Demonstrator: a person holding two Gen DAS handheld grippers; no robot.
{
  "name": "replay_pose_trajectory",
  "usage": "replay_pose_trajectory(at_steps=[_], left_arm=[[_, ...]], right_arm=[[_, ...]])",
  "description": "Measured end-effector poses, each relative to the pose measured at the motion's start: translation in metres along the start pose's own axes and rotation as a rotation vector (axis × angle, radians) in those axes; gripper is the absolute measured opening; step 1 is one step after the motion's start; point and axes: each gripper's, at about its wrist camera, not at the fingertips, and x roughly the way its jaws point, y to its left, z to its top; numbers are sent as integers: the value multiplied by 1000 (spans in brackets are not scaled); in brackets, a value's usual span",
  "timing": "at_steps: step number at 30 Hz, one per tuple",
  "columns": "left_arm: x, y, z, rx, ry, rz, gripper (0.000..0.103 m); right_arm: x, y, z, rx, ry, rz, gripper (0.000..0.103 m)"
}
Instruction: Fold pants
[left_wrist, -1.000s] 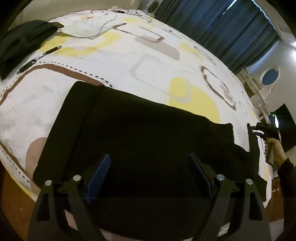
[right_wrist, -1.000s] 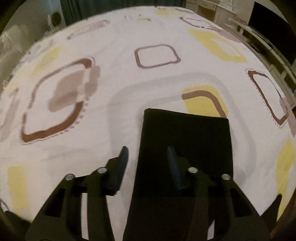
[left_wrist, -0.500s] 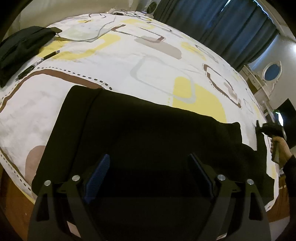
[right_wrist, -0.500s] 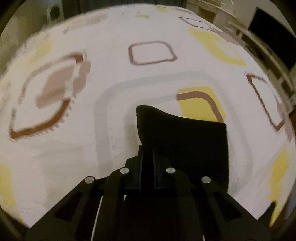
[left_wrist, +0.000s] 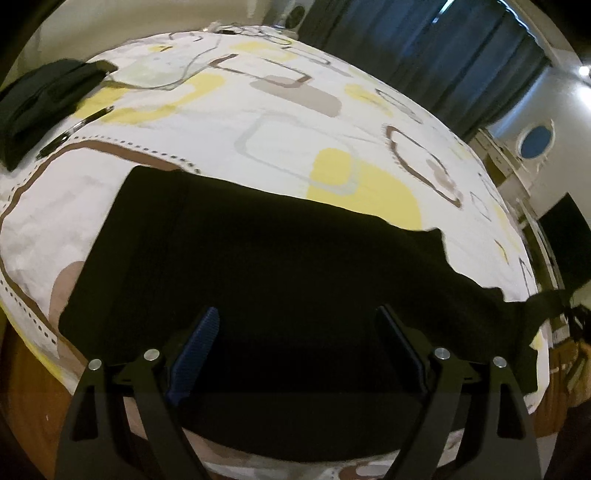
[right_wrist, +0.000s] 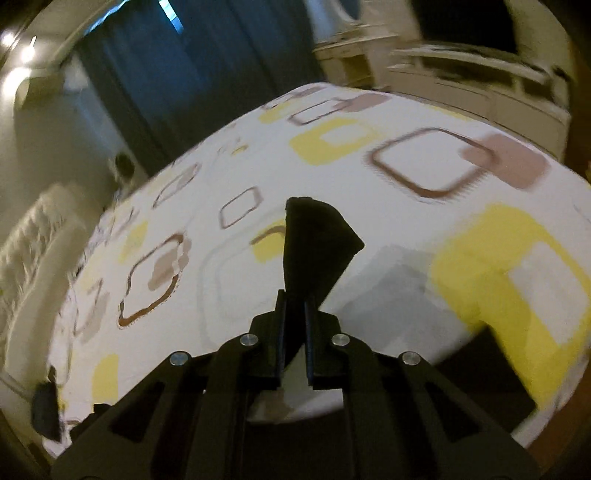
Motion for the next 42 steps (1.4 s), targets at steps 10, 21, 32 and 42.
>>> replay_pose_trajectory(at_steps=[10,21,32,42], left_arm=[[-10,-47,-14,72,9,-50,85],[-7,-69,-29,109,36,-68,85],[3,-71,-38,109,61,-59,85],[4,-58,-38,86,50,-36,85]], right_arm=[[-39,-126,-75,284,5,19,8],[-19,-185,-136,563,29,106,8],[-25,-216,-143,729,-72,205,45],[-9,-207,-120,671,-58,201,38]])
